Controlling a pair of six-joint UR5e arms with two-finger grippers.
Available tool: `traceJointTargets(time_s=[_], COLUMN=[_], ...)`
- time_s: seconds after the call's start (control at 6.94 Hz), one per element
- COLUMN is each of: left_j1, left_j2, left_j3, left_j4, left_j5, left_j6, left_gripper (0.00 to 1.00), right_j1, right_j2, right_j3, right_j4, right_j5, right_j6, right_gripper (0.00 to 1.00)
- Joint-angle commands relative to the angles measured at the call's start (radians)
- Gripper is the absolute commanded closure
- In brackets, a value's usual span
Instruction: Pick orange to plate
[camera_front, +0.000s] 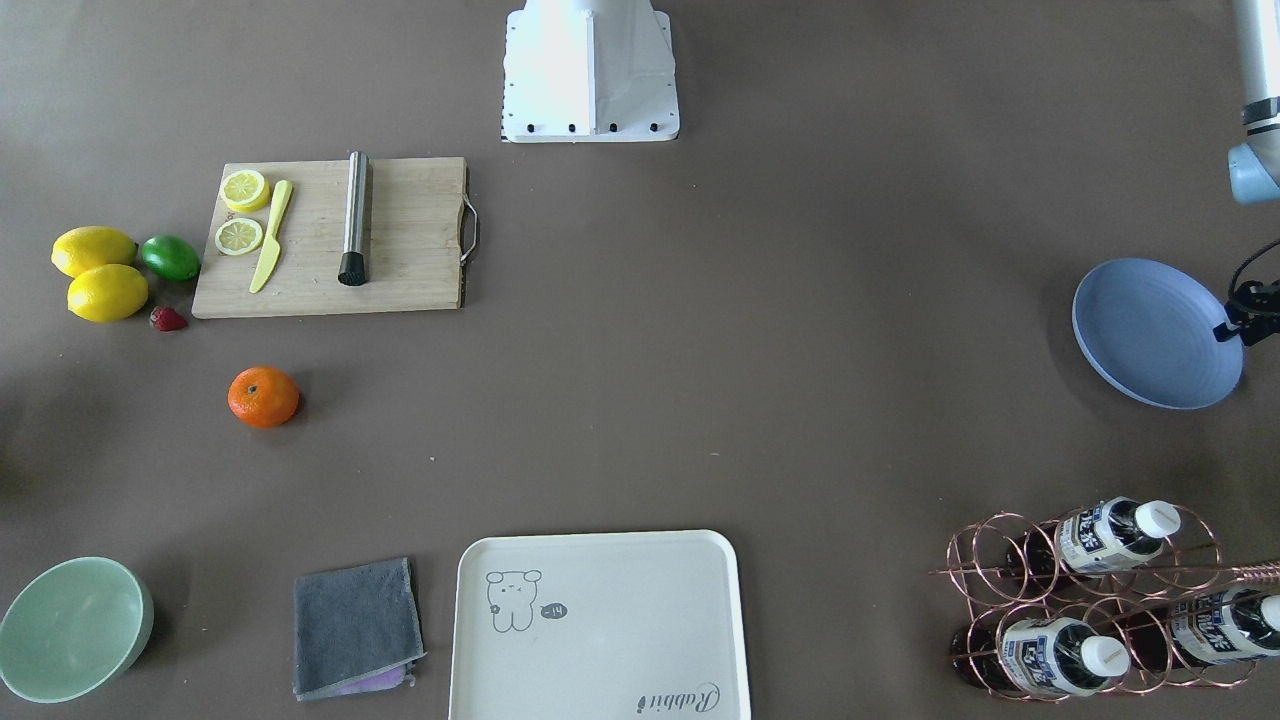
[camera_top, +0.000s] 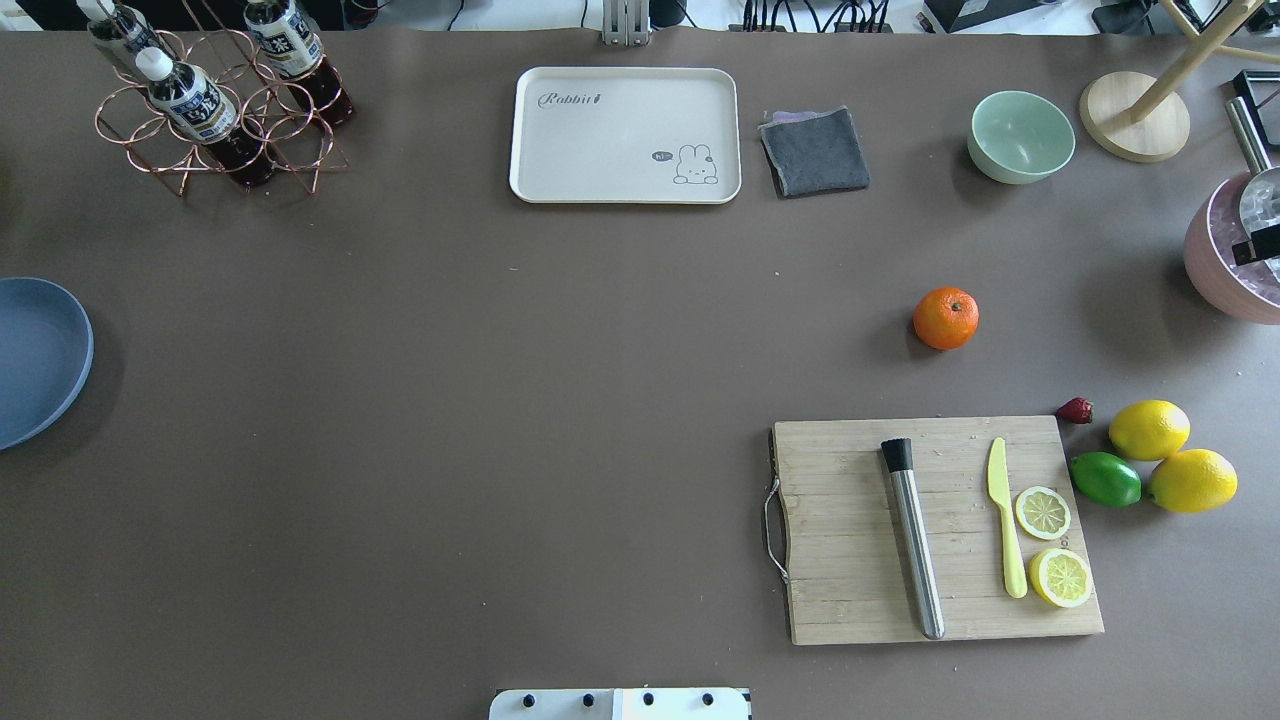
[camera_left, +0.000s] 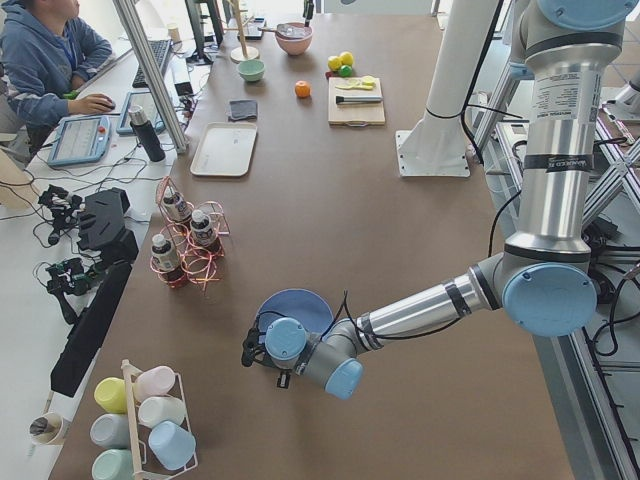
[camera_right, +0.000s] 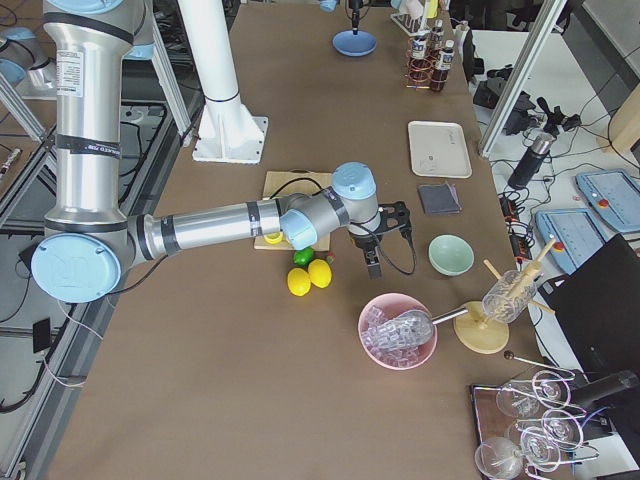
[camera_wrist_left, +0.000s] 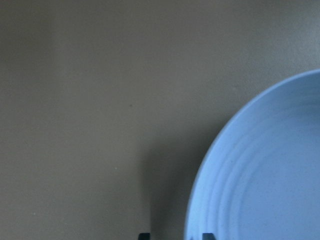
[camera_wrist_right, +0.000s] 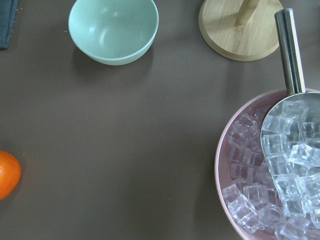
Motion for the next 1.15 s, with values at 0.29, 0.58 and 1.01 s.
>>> traceJointTargets(time_s=[0.29,0.58,1.01], left_j1=[-0.004,0.053,0.439], left_j2=[-0.001,-0.001,-0.161], left_j3=[-0.215,-0.403,-0.574], left_j4=[-0.004,-0.021,-0.012], left_j5=[-0.148,-0.134,0.197], left_j6=[-0.312,-0.619,-1.056], left_gripper=[1.0,1.0,1.0], right_j1=[0.0,0.0,0.0], right_j2=[0.0,0.0,0.005], right_j3=[0.003,0.001,0.001], right_j4=[0.0,0.0,-0.002], right_j5=[0.001,0.001,0.007], right_j6=[0.002,0.003,0.005], right_gripper=[0.0,0.0,0.0])
